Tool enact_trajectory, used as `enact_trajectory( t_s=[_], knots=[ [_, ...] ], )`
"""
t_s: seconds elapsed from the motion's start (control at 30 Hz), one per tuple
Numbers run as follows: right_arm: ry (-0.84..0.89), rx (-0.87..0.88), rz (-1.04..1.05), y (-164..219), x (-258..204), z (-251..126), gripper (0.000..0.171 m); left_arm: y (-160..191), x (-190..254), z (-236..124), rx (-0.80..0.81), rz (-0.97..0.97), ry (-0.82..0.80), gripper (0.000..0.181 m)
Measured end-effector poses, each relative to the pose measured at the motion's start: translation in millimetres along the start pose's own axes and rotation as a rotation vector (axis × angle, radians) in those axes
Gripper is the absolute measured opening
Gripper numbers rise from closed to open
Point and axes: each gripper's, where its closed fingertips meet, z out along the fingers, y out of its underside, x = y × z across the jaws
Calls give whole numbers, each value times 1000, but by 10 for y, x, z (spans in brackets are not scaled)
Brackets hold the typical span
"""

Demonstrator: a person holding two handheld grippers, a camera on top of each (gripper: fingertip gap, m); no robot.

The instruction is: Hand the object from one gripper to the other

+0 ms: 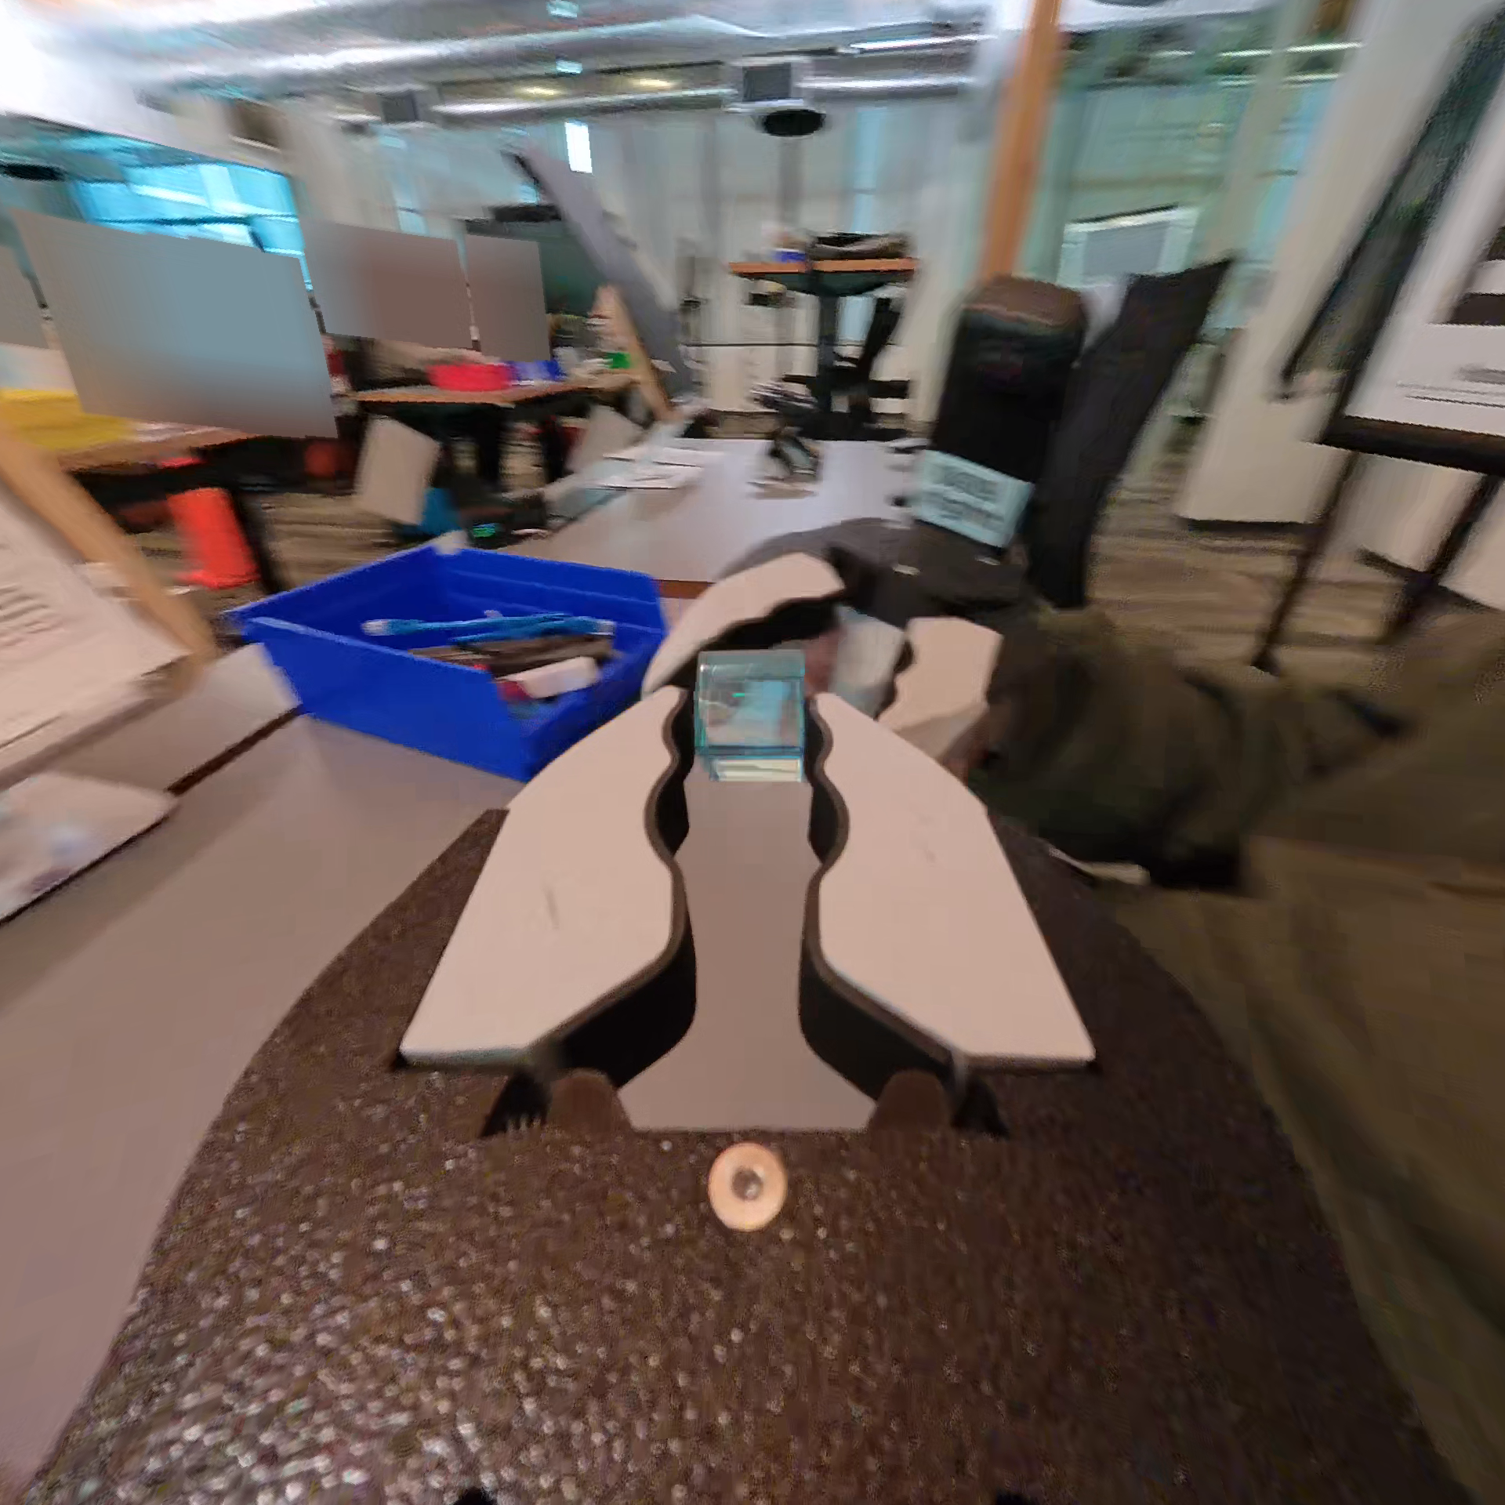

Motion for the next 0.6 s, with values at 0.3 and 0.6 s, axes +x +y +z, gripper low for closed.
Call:
enact_trajectory(
  t_s=[0.3, 0.6],
  knots=[
    [-818, 80, 761, -85, -784, -141, 53, 121, 570, -300, 68, 153, 457, 25],
    [-869, 53, 821, 54, -902, -59, 49, 245, 797, -360, 72, 257, 594, 25]
  ],
)
